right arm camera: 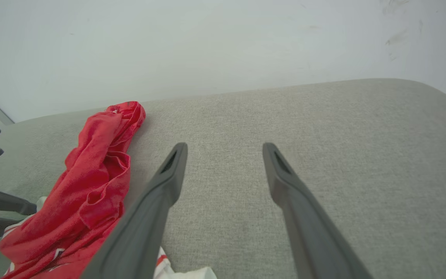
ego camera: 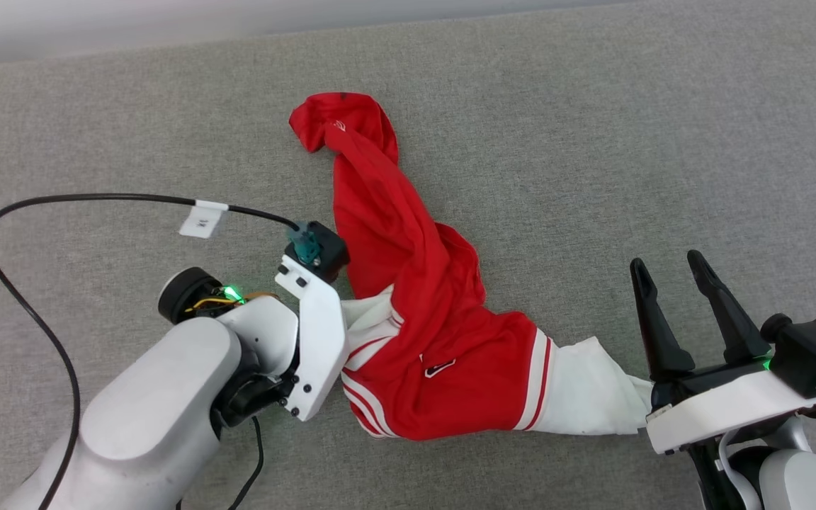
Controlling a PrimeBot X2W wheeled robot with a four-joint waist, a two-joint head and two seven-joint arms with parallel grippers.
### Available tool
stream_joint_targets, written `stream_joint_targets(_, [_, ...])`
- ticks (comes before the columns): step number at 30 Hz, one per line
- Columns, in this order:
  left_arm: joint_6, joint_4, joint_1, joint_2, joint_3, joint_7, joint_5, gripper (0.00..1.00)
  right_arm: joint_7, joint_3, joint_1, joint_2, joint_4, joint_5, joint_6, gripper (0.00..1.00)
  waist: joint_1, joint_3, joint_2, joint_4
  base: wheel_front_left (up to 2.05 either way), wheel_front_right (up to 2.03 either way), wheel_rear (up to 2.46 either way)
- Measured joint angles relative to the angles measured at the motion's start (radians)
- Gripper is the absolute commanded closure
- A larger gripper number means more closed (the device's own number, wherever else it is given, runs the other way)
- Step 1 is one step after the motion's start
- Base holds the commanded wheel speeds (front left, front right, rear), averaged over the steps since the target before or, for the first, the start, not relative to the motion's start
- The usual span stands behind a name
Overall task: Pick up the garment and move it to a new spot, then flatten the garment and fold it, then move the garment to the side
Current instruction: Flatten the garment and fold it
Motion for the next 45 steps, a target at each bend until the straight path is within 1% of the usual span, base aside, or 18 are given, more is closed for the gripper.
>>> stream_joint_targets(4, [-0.001,0.016,-0.005,-0.011,-0.021,0.009,0.01,1.0,-0.003,0.001,-0.01,0.001,0.009,0.003,0.0,0.0,0.0,0.0,0.0,-0.001,0.0,0.0,0.0])
stream_joint_targets(7, [0.014,0.014,-0.002,-0.016,-0.02,-0.05,0.04,1.0,-0.004,-0.002,-0.01,0.002,0.014,0.003,0.0,0.0,0.0,-0.007,0.0,0.005,0.0,0.0,0.0])
stream_joint_targets(10, [0.053,-0.005,0.0,-0.017,0.001,-0.125,0.073,1.0,-0.003,-0.012,-0.006,0.002,0.017,0.002,0.0,0.0,0.0,-0.022,0.0,0.019,0.0,0.0,0.0])
stream_joint_targets(13, [0.103,-0.052,0.007,-0.007,0.039,-0.193,0.09,1.0,0.004,-0.017,0.0,0.002,0.016,0.001,0.0,0.0,0.0,-0.041,0.0,0.039,0.0,0.0,0.0])
stream_joint_targets(18, [0.203,-0.14,0.076,0.024,0.123,-0.296,0.09,1.0,0.016,-0.026,0.014,0.0,0.005,-0.003,0.0,0.0,0.0,-0.072,0.0,0.081,0.0,0.0,0.0])
stream_joint_targets(22, [0.29,-0.196,0.186,0.058,0.2,-0.348,0.05,1.0,0.028,-0.038,0.031,-0.001,-0.006,-0.005,0.0,0.0,0.0,-0.096,0.0,0.115,0.0,0.0,0.0])
stream_joint_targets(25, [0.352,-0.22,0.3,0.069,0.245,-0.375,0.002,1.0,0.032,-0.043,0.039,-0.002,-0.017,-0.006,0.0,0.0,0.0,-0.111,0.0,0.136,0.0,0.0,0.0])
stream_joint_targets(27, [0.382,-0.225,0.388,0.067,0.267,-0.388,-0.039,1.0,0.038,-0.043,0.048,-0.001,-0.022,-0.01,0.0,0.0,0.0,-0.12,0.0,0.148,0.0,0.0,0.0])
stream_joint_targets(30, [0.414,-0.21,0.518,0.044,0.291,-0.407,-0.109,1.0,0.041,-0.044,0.053,-0.001,-0.03,-0.011,0.0,0.0,0.0,-0.13,0.0,0.156,0.0,0.0,0.0])
stream_joint_targets(32, [0.421,-0.191,0.588,0.023,0.3,-0.413,-0.156,1.0,0.042,-0.043,0.053,-0.001,-0.034,-0.011,0.0,0.0,0.0,-0.134,0.0,0.159,0.0,0.0,0.0])
stream_joint_targets(34, [0.418,-0.177,0.632,-0.002,0.306,-0.429,-0.188,1.0,0.047,-0.042,0.055,-0.001,-0.04,-0.011,0.0,0.0,-0.0001,-0.138,0.0,0.16,0.0,0.0,0.0])
stream_joint_targets(35, [0.412,-0.174,0.641,-0.007,0.307,-0.431,-0.198,0.71,0.048,-0.042,0.057,-0.001,-0.043,-0.011,0.0,0.0,-0.0001,-0.141,0.0,0.16,0.0,0.0,0.0])
stream_joint_targets(36, [0.408,-0.173,0.647,-0.016,0.31,-0.44,-0.209,0.0,0.05,-0.044,0.06,-0.001,-0.047,-0.012,0.0,0.0,-0.0001,-0.142,0.0,0.161,0.0,0.0,0.0])
stream_joint_targets(40, [0.404,-0.169,0.659,-0.035,0.317,-0.499,-0.194,0.0,0.058,-0.052,0.07,-0.002,-0.058,-0.017,0.0,0.0,-0.0001,-0.158,0.0,0.168,0.0,0.0,0.0])
stream_joint_targets(45, [0.408,-0.192,0.639,-0.004,0.344,-0.589,-0.128,0.0,0.069,-0.056,0.091,-0.004,-0.067,-0.021,0.0,0.0,-0.0001,-0.189,0.0,0.17,0.0,0.0,0.0])
